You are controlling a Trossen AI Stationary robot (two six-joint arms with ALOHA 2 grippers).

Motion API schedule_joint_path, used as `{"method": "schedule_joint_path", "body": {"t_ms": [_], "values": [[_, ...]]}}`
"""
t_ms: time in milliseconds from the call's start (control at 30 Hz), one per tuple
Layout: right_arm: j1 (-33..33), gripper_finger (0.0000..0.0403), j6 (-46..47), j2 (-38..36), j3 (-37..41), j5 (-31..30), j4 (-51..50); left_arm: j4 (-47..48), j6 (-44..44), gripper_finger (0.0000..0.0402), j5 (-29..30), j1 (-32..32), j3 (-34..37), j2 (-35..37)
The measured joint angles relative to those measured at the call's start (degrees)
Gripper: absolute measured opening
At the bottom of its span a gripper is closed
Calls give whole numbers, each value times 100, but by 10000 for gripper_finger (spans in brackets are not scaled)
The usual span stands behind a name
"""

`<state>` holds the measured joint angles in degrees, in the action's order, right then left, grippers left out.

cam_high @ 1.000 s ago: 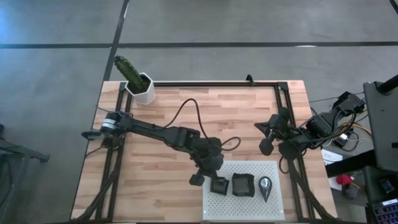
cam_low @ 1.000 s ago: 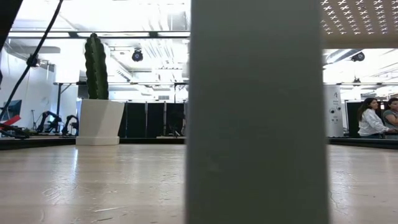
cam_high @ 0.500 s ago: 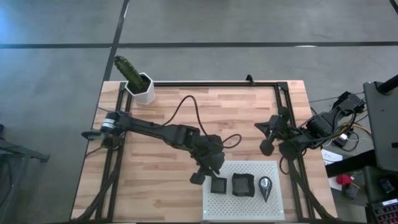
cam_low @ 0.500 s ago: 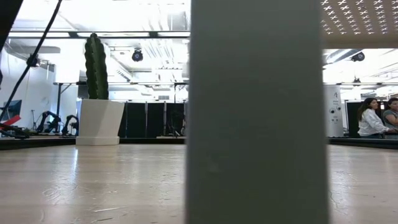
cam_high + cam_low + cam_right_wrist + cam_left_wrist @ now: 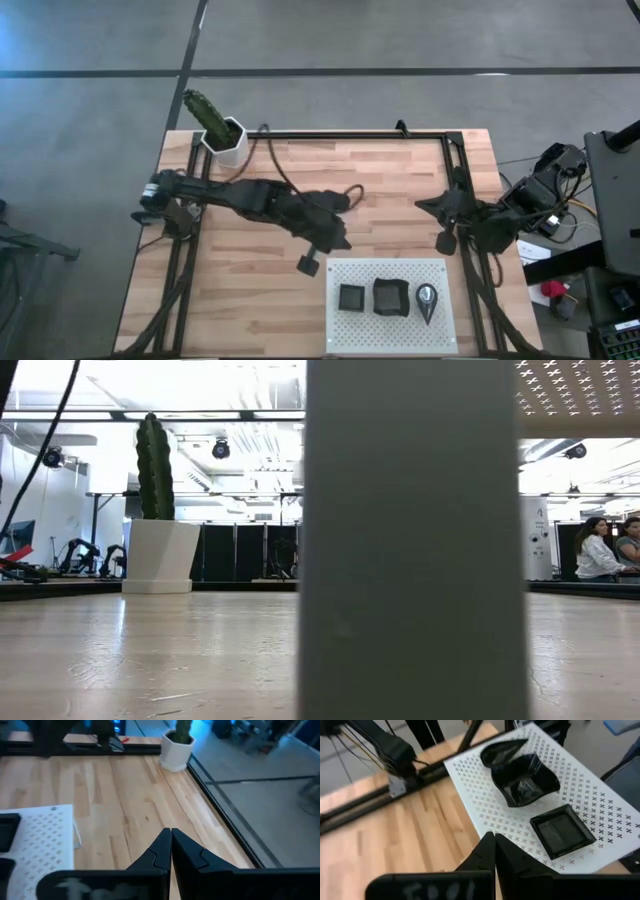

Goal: Pick & Place Mini shaped plates
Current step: Return to Home Position

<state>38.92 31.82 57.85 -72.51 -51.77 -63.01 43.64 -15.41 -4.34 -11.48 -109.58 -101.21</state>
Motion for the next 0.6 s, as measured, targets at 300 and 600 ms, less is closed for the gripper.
{"method": "schedule_joint_path", "body": {"t_ms": [300,600], "values": [[106,8,-1354,-718,380,1739,1021,34,-333,0,146,27,240,675],[108,8,-2871,-1547,1231,3715,2627,-1375,-228,0,356,176,2149,2058]]}}
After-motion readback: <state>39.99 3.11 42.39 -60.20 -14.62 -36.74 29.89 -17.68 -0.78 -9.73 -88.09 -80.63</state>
